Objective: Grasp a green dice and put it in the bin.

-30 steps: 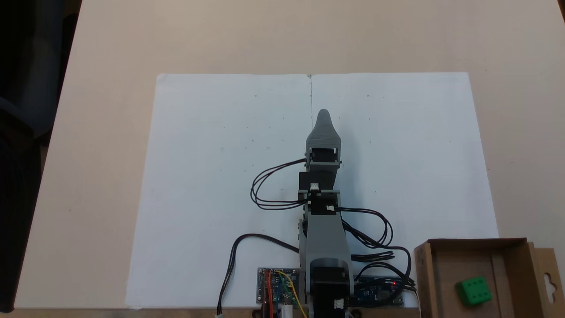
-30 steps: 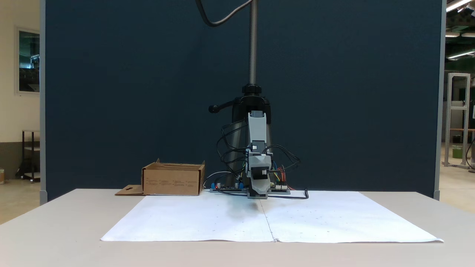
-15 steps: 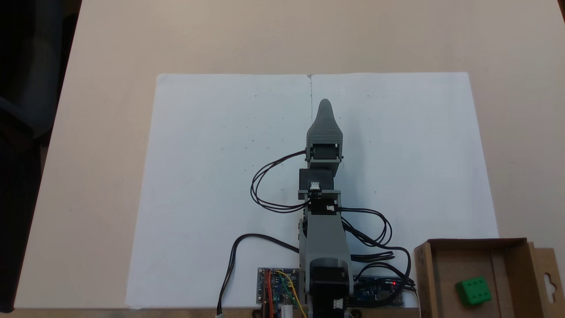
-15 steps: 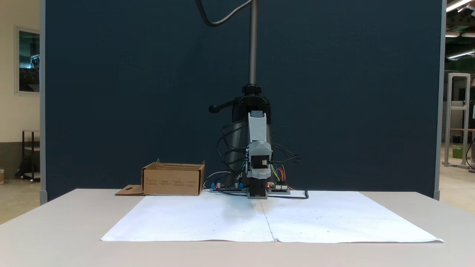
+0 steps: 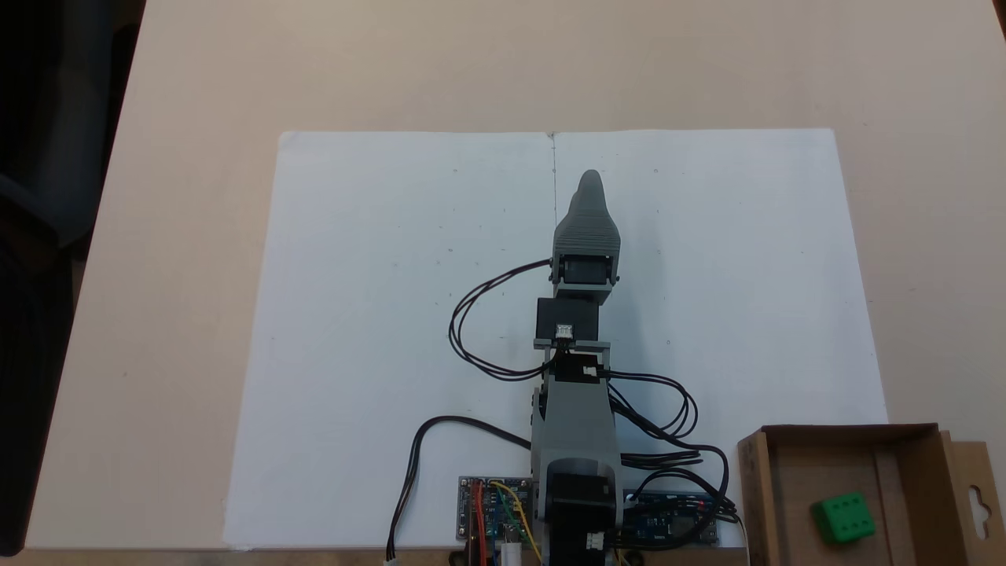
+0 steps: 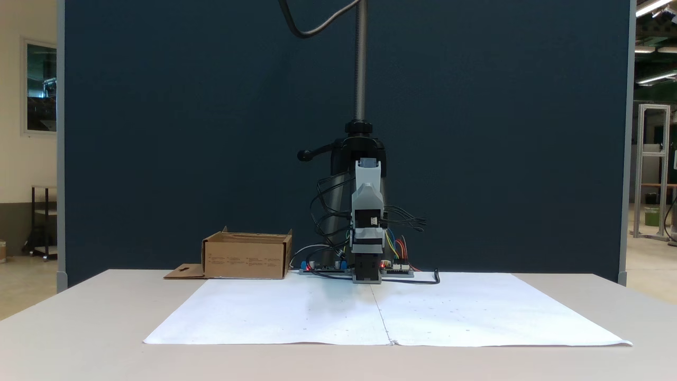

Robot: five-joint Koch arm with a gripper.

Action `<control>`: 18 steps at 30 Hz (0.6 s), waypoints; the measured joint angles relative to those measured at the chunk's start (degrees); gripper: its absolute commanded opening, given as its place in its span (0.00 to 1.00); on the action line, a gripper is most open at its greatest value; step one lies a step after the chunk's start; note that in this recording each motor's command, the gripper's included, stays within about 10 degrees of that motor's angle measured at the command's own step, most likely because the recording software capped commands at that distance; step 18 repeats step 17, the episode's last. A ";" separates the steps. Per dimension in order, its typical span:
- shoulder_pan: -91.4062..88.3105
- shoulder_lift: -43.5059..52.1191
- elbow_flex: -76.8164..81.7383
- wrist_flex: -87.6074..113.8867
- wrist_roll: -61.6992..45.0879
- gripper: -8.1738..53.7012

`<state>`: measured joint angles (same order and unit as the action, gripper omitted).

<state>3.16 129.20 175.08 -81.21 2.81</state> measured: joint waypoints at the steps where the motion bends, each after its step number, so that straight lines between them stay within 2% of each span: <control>1: 0.00 0.00 0.00 -0.88 0.00 0.86; 18: -1.76 0.00 0.00 -2.11 0.00 0.86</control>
